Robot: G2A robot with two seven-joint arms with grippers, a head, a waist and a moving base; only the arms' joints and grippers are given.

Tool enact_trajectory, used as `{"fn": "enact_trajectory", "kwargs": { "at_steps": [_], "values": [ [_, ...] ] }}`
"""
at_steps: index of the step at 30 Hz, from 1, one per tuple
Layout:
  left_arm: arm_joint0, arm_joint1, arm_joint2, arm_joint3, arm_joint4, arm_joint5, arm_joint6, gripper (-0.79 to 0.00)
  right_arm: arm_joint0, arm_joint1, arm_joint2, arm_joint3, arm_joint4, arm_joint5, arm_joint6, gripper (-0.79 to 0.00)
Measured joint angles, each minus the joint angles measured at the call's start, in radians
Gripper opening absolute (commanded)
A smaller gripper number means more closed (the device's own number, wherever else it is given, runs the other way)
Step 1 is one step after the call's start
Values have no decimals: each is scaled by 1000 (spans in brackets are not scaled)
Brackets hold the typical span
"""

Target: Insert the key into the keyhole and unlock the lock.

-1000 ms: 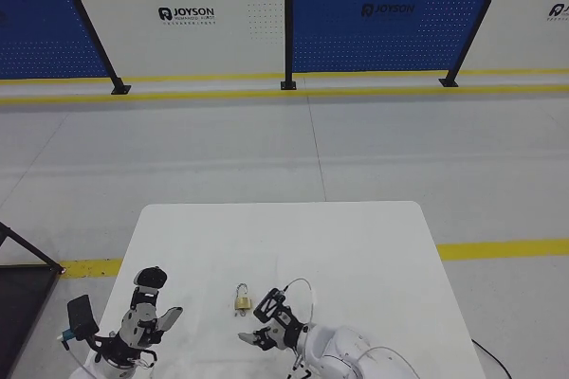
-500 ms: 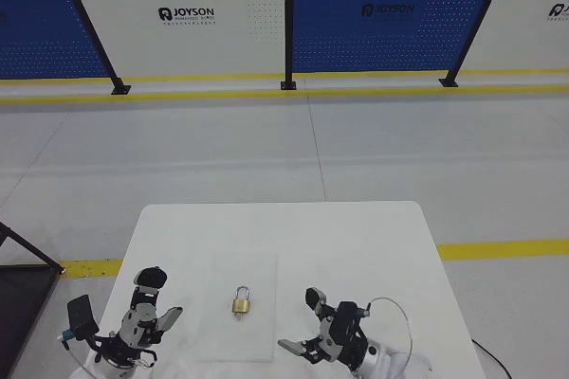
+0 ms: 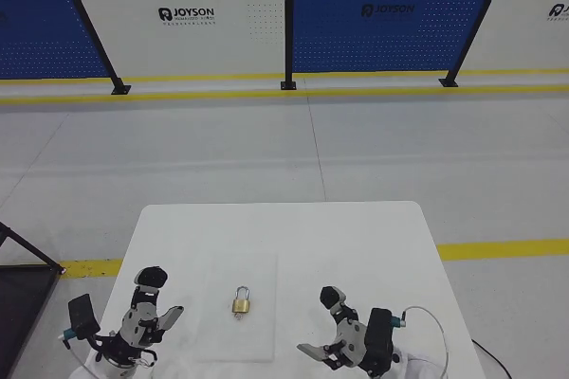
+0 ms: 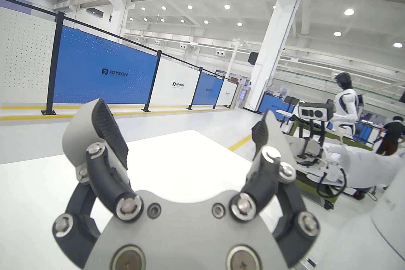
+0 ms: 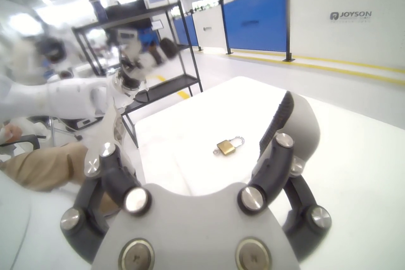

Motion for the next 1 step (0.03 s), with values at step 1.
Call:
{"fn": "enact_trajectory", "kwargs": {
  "at_steps": [1],
  "values": [
    [-7, -2, 1, -1, 5, 17, -15, 0, 5, 0, 8, 3, -2, 14, 7, -1]
  ]
}}
